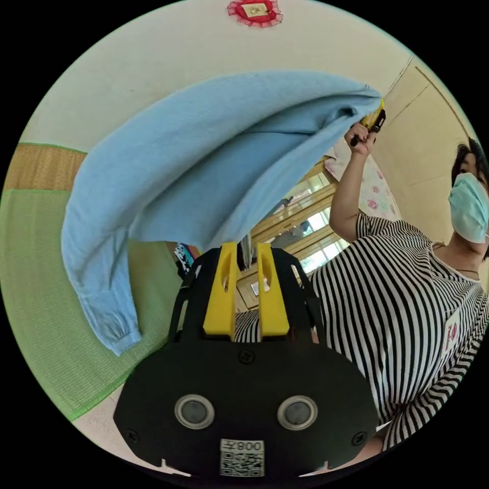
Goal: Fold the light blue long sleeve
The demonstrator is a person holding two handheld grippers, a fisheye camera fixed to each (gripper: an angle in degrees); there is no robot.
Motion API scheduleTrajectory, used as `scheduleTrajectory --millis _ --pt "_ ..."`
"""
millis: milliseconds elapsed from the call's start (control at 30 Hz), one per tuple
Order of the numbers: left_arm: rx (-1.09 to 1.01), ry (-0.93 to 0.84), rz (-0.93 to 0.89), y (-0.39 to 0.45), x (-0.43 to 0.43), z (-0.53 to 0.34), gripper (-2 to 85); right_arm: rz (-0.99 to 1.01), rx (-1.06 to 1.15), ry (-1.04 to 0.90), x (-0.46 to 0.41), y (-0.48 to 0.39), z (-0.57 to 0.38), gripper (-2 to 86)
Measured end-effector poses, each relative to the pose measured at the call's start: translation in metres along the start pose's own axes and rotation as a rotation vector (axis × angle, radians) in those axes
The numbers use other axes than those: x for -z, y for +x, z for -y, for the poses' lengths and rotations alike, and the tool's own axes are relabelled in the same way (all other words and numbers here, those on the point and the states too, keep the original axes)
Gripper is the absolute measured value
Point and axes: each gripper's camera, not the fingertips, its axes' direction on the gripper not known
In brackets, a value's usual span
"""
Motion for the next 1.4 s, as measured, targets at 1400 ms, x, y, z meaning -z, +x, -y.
scheduleTrajectory --millis 1400 --pt "-0.354 0.607 0.41 0.194 0.375 -0.2 1.0 -0.132 -0.097 0.101 0.05 0.048 -0.201 1.3"
